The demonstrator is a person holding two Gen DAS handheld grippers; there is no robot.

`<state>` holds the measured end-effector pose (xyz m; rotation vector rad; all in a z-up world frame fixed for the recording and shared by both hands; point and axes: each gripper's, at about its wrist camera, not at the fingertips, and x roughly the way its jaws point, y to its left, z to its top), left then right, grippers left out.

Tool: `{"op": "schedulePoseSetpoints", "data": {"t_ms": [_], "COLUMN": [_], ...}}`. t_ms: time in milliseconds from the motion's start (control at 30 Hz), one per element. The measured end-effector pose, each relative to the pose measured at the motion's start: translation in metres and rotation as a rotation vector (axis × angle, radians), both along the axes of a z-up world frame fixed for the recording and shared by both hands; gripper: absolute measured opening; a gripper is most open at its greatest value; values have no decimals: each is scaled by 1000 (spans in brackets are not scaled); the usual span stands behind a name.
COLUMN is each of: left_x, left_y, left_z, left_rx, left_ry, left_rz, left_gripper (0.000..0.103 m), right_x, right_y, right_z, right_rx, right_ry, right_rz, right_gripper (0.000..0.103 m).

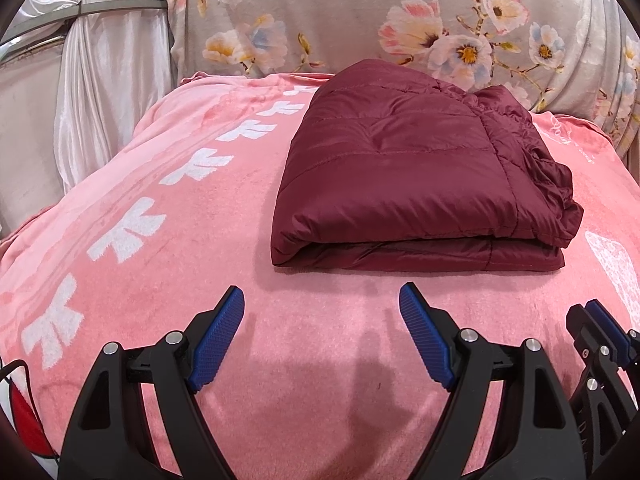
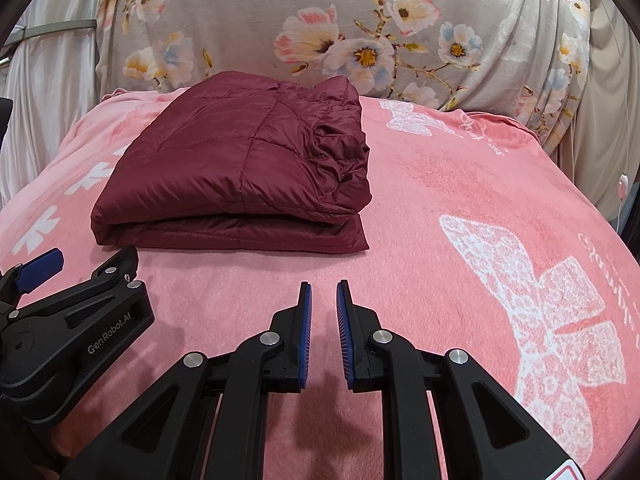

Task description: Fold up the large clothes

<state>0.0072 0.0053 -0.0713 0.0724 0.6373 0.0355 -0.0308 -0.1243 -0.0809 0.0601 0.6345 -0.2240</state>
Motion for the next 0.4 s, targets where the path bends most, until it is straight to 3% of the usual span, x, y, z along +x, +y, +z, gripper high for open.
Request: {"op": "schedulePoseSetpoints", "data": {"t_ms": [200,300,400], "left_x": [-2,-1,-2], "left_y": [-2,-1,-2], "left_z": [0,0,0], "left_rx": [2,3,4], "left_ry": [-4,-2,-2], "left_rz": [-1,0,3], "left_gripper": [77,71,70], "right_x": [0,0,0], "right_y": [0,0,0], "right_z": [0,0,0], "right_rx": [-2,-2,-2], "right_ry": [-1,-2,0], "right_rz": [0,1,2], "right_gripper": [15,15,15]}}
